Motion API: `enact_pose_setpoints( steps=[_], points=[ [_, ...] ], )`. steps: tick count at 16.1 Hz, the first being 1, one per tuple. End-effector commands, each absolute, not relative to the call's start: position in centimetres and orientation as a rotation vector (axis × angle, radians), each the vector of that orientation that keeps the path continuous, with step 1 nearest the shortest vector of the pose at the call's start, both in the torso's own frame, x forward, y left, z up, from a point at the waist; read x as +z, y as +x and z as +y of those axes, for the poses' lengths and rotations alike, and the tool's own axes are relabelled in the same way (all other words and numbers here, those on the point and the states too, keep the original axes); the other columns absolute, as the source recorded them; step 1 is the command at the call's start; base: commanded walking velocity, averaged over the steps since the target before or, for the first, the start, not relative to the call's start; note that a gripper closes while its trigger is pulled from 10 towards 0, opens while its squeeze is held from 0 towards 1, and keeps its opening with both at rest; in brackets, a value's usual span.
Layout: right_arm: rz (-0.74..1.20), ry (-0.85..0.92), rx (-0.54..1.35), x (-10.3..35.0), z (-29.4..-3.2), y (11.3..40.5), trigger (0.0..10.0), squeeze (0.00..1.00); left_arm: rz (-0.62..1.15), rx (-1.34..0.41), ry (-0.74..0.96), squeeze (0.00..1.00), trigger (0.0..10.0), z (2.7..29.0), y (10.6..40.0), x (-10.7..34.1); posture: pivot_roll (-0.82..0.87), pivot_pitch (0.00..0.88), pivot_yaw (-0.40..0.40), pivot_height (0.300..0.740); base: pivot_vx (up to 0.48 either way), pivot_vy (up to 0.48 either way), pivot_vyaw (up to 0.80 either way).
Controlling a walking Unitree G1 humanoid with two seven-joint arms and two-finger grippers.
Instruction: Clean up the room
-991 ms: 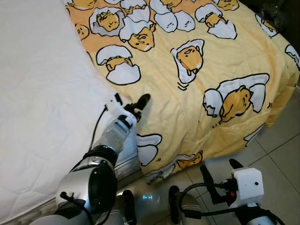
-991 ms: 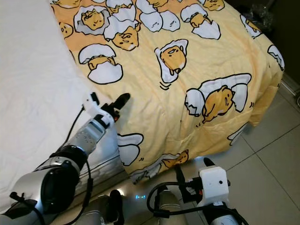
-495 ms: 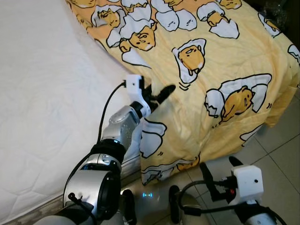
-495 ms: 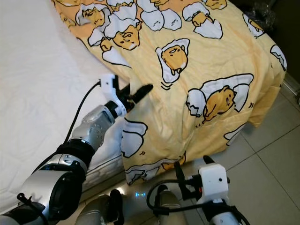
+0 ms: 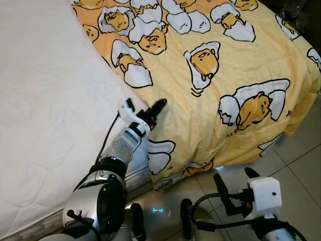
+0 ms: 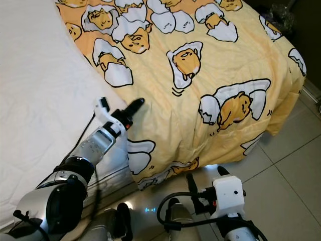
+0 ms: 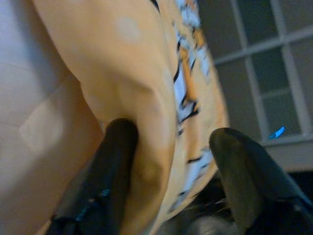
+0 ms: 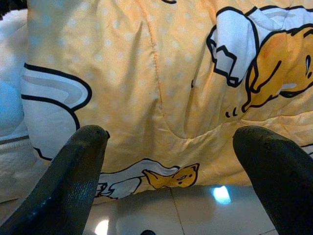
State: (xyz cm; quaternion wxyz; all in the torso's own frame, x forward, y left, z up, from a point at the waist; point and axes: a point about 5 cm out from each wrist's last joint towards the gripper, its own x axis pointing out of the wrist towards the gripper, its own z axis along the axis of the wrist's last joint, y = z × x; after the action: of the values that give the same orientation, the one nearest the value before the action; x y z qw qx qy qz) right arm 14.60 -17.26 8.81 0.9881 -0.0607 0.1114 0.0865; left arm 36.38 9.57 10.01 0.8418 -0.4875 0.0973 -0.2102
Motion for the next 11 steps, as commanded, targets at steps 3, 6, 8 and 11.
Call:
enact_pose_setpoints(
  steps=[3, 6, 8, 11],
  points=[
    [0.269, -0.111, 0.164, 8.2, -17.6, 14.1, 10.0, 0.0, 0.129, -0.464, -1.168, 0.0, 0.0, 9.9, 36.7, 11.2, -0.31, 0.272, 0.023, 0.74, 0.0, 0.0, 0.0],
    [0.268, -0.106, 0.163, 8.1, -17.6, 14.2, 10.0, 0.0, 0.059, -0.453, -1.277, 0.0, 0.0, 11.2, 36.9, 11.9, -0.3, 0.269, 0.025, 0.74, 0.0, 0.0, 0.0],
    [0.268, -0.103, 0.166, 8.1, -17.6, 14.3, 10.0, 0.0, -0.008, -0.419, -1.336, 0.0, 0.0, 12.5, 37.0, 12.5, -0.3, 0.267, 0.023, 0.74, 0.0, 0.0, 0.0],
    [0.268, -0.102, 0.167, 8.1, -17.6, 14.3, 10.0, 0.0, -0.039, -0.402, -1.353, 0.0, 0.0, 13.2, 37.1, 12.8, -0.3, 0.268, 0.023, 0.74, 0.0, 0.0, 0.0]
  ],
)
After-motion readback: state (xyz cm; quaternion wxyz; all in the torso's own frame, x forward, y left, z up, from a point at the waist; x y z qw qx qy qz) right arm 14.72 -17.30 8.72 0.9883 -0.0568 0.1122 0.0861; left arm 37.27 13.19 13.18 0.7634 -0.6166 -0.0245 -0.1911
